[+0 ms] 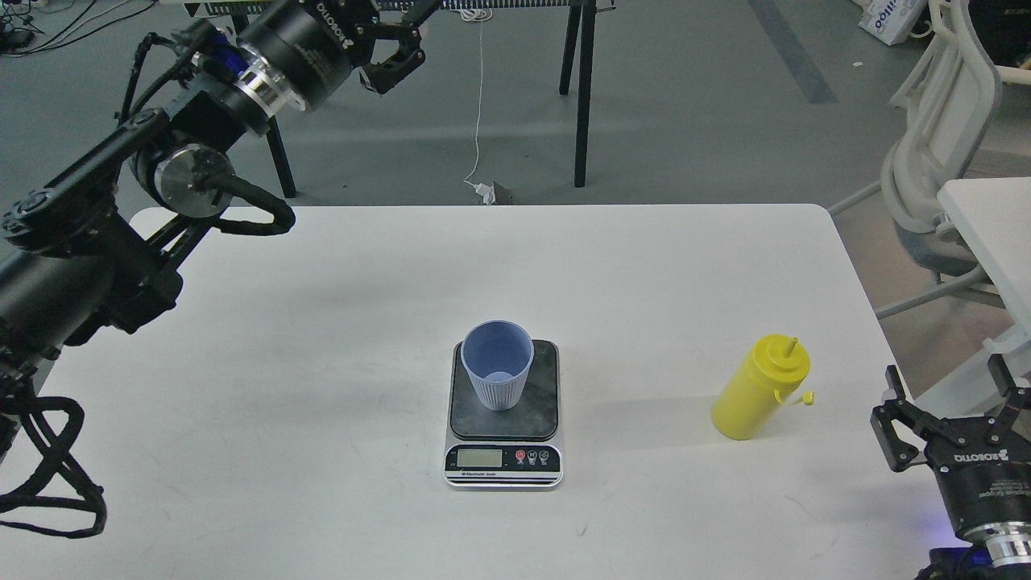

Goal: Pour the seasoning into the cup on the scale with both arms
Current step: 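Reach the right gripper to the yellow squeeze bottle and grasp it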

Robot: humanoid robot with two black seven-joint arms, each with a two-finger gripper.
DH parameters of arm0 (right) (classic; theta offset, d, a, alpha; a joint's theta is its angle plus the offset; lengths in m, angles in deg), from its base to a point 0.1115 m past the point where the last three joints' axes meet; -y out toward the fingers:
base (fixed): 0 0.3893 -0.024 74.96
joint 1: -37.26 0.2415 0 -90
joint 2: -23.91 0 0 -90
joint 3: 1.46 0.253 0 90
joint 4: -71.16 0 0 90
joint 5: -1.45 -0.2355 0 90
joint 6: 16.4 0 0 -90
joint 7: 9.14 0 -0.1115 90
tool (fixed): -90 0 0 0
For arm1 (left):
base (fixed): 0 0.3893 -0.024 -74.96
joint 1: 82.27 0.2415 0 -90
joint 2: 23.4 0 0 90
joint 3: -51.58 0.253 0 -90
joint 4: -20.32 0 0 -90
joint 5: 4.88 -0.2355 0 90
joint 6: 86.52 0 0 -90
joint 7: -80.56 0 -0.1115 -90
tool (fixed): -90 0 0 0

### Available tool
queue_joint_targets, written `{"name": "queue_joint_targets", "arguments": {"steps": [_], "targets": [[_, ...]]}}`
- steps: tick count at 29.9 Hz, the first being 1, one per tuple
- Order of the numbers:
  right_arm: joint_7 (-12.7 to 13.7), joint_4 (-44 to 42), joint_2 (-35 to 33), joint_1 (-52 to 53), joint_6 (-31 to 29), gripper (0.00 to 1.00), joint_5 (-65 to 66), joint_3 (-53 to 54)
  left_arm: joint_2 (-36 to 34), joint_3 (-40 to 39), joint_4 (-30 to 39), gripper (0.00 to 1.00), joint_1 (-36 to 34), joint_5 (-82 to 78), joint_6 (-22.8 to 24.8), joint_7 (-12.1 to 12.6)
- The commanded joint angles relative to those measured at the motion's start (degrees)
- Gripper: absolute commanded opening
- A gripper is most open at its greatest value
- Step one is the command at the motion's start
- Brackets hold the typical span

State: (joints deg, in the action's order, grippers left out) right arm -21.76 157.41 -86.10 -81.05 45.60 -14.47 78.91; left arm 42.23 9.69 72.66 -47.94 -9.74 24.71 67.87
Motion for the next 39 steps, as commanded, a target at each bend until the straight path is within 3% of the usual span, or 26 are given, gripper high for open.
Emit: {"name": "queue_joint_targets", "arguments": {"steps": [1, 12, 22, 39], "targets": [[-0.04, -0.03, 3.39, -1.66, 0.0, 0.98, 0.19, -4.94, 1.34, -4.06, -7.25, 1.0, 0.03, 3.88, 0.83, 0.04], [0.14, -4.42, 7.08, 2.2, 0.0, 0.93, -0.25, -12.69, -0.76, -6.45, -7.7, 1.0, -0.23, 3.89, 1.54, 0.04], [0.49, -14.26, 11.48, 11.69, 0.0, 0.93, -0.69, -15.41, -1.21, -6.45, -7.7, 1.0, 0.12, 3.8, 1.63, 0.04], [-0.21, -14.97, 12.18, 14.42, 0.0, 0.93, -0.69, -14.18, -2.35, -6.45, -7.61, 1.0, 0.21, 3.89, 1.54, 0.04]]}}
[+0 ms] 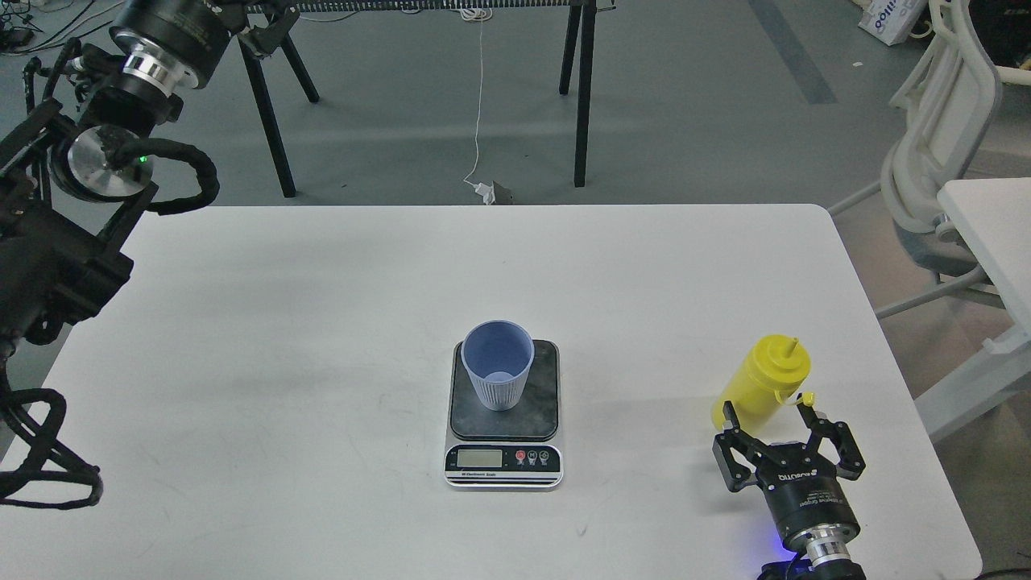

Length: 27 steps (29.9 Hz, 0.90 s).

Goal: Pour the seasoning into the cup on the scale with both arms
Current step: 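Reach the right gripper to the yellow squeeze bottle and grasp it, then lift the yellow bottle and invert it above the blue cup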

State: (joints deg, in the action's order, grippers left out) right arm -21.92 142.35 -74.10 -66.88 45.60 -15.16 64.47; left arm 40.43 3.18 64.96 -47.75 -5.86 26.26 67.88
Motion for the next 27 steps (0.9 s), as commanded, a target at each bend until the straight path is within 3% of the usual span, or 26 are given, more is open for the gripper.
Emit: {"name": "queue_joint_targets", "arguments": {"steps": [1, 15, 23, 27], "targets": [[-0.05, 0.09, 0.36, 0.34, 0.0, 0.93, 0.0, 0.25, -0.72, -0.03, 0.18, 1.0, 0.02, 0.01, 0.07, 0.02], [0.12, -1.58, 0.27, 5.7, 0.0, 0.73, 0.09, 0.08, -0.9, 0.06, 0.44, 1.0, 0.02, 0.01, -0.28, -0.16], [0.04, -2.2, 0.36, 6.49, 0.0, 0.42, 0.09, -0.54, -0.9, 0.06, 0.53, 1.0, 0.02, 0.01, -0.46, -0.16], [0.12, -0.97, 0.19, 7.1, 0.0, 0.38, 0.52, -0.71, -0.98, -0.03, 0.62, 1.0, -0.07, 0.01, -0.46, -0.33]]}}
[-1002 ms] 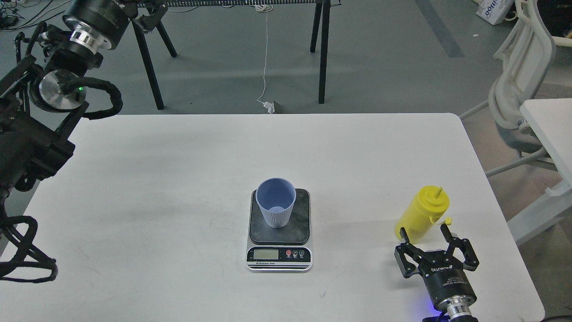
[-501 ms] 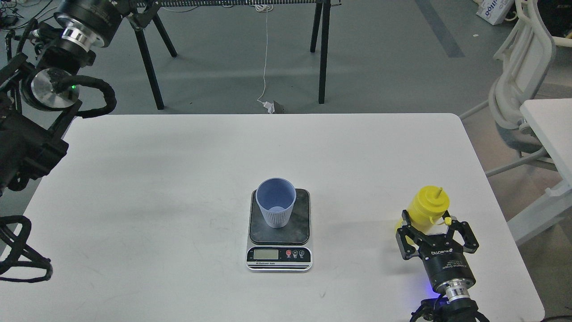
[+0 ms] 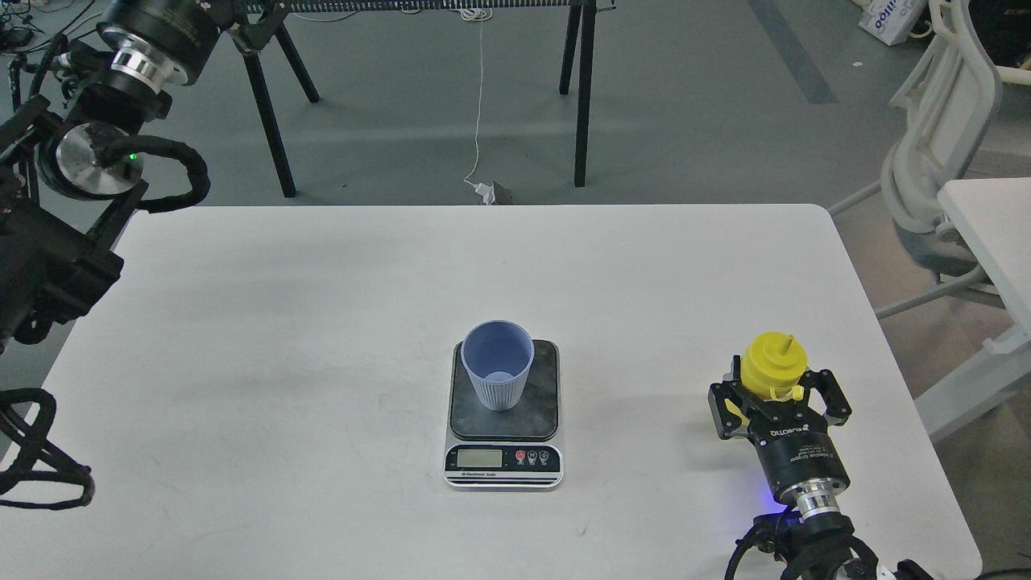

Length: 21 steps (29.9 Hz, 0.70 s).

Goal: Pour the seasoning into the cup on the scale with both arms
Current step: 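Lift the yellow bottle and invert it above the blue cup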

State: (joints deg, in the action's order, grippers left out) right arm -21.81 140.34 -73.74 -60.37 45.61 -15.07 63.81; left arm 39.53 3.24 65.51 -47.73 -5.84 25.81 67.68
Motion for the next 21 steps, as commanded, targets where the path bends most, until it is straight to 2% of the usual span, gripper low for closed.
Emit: {"name": "queue_joint_targets", "arguments": {"steps": [1, 4, 11, 16, 21], "targets": [[0.01, 1.83, -0.79, 1.47, 0.0, 0.38, 0.78, -0.14, -0.26, -0.17, 0.07, 1.0, -0.09, 0.0, -0.01, -0.13], [0.1, 3.5, -4.64, 4.89, 0.0, 0.36, 3.23, -0.22, -0.53, -0.17, 0.25, 1.0, -0.09, 0.08, -0.01, -0.22], [0.01, 6.58, -13.61, 20.43, 0.0, 0.36, 17.91, -1.8, -1.32, -0.17, 0.42, 1.0, -0.09, 0.0, 0.08, -0.31], [-0.34, 6.49, -17.49, 33.62, 11.72, 0.36, 22.91, -11.63, -1.32, -0.09, 0.34, 1.0, -0.09, -0.09, -0.18, -0.39], [-0.78, 6.32, -17.32, 42.51, 23.32, 0.36, 41.35, -20.33, -2.89, 0.0, -0.19, 1.0, 0.96, 0.43, 0.61, 0.31]]}}
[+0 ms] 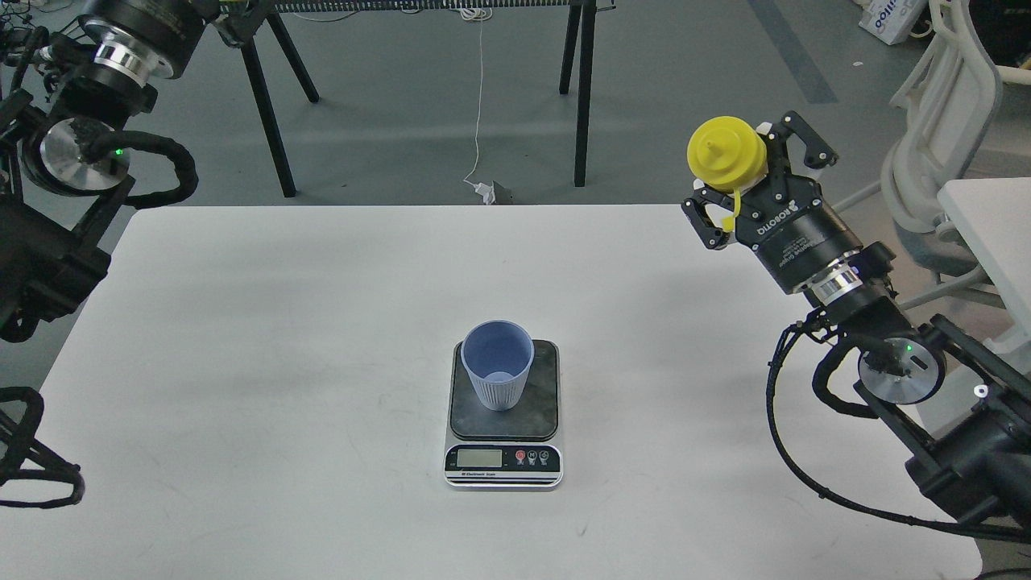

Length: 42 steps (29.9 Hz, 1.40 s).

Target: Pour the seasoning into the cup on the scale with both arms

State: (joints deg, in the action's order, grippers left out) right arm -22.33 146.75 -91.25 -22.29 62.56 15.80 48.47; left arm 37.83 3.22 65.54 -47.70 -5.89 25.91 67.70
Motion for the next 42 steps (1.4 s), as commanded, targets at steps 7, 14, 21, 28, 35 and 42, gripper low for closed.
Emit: {"name": "queue_joint_targets", "arguments": {"steps": [7, 14, 21, 28, 35, 42], "targets": [[-2.81, -0.1, -0.33, 13.56, 15.35, 0.36, 28.0, -15.28, -1.72, -0.06, -0.66, 1.0, 6.11, 8.2, 1.74, 4.77], [-2.81, -2.81, 0.63, 25.6, 18.77, 0.34, 33.36, -30.64, -1.2, -0.85, -0.75, 1.0, 9.54, 10.24, 3.23, 3.89], [-2.81, -5.81, 5.91, 37.82, 23.96, 0.34, 39.08, -48.59, 2.23, -5.07, -0.92, 1.0, 12.53, 10.24, 3.85, 3.8], [-3.24, -5.9, 7.4, 44.68, 24.23, 0.34, 50.58, -57.47, 2.67, -5.07, -1.19, 1.0, 13.15, 10.24, 4.64, 3.8], [-3.51, -6.77, 9.15, 46.1, 26.34, 0.32, 54.72, -61.52, 2.49, -5.16, -1.19, 1.0, 13.06, 10.24, 5.08, 3.8], [-3.51, -15.21, 15.74, 43.64, 33.1, 0.31, 58.6, -64.16, 2.41, -5.16, -1.19, 1.0, 13.06, 10.24, 5.08, 3.71]]}}
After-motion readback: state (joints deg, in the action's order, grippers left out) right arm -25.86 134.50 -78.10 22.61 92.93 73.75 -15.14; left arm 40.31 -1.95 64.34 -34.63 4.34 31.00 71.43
